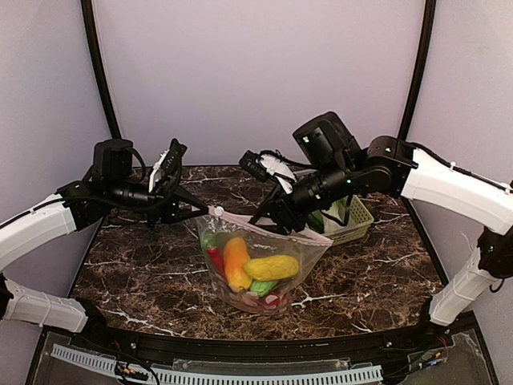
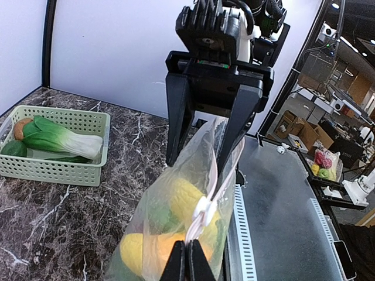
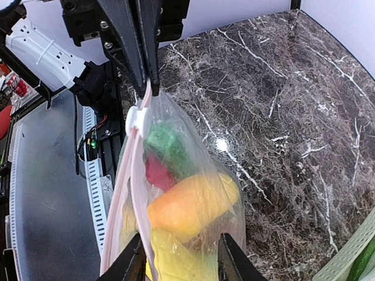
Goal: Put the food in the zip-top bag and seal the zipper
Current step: Pass from the left arm to the right
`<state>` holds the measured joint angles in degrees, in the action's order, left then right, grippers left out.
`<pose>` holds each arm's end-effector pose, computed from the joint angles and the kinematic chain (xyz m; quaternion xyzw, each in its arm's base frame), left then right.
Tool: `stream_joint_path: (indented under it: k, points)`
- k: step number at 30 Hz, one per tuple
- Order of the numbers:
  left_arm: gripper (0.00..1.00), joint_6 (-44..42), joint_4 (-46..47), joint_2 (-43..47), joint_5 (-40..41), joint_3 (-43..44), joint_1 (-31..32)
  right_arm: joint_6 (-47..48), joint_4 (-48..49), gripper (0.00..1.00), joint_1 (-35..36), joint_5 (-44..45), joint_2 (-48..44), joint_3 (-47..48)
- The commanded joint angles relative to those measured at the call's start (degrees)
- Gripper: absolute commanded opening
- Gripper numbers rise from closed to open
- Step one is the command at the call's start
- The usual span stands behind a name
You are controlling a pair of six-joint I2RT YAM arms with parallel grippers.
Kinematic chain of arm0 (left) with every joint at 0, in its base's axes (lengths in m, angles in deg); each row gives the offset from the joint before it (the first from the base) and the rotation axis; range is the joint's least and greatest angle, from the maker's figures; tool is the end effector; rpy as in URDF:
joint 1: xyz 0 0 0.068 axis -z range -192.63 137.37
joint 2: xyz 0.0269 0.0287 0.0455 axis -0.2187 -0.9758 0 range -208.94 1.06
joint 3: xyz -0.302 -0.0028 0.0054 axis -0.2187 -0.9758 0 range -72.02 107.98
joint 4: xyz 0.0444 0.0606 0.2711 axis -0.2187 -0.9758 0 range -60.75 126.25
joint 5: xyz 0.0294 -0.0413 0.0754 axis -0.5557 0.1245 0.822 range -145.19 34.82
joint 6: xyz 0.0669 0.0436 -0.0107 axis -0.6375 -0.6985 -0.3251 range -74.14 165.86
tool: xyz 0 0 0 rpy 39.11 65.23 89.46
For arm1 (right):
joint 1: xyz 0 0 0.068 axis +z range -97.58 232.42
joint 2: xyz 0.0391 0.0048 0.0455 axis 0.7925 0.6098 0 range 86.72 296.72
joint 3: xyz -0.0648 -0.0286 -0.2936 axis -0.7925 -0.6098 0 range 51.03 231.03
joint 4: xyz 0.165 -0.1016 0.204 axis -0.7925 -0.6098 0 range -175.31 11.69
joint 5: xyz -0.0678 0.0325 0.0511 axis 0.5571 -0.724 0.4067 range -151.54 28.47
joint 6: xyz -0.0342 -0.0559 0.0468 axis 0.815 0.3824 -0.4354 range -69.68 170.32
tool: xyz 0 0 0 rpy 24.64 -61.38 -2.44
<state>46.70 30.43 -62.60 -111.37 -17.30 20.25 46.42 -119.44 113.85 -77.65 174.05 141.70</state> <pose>0.1959 -0.1954 0.3663 0.4692 0.5923 -0.5131 0.4072 0.1647 0.3429 0.3964 -0.4818 0.7498 0.3411 0.2989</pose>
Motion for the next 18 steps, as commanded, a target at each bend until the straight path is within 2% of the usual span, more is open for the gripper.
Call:
stream_joint_path:
  k: [1,7,12,18]
  points:
    - [0.01,1.33,1.87,0.8,-1.42,0.18,-0.28,1.34,2.08,0.38,-0.33,-3.86,2.29,2.86]
    - [0.01,1.76,3.06,-1.22,-1.04,1.58,-0.28,0.96,6.46,0.25,-0.11,-5.73,4.76,6.16]
    - [0.01,2.75,3.69,-4.91,-0.44,4.5,-0.28,-0.32,9.5,0.0,-0.01,-4.44,3.78,7.14]
    - [0.01,3.43,4.14,-8.73,2.27,12.45,-0.28,-2.21,9.99,0.0,0.25,0.07,0.22,6.16]
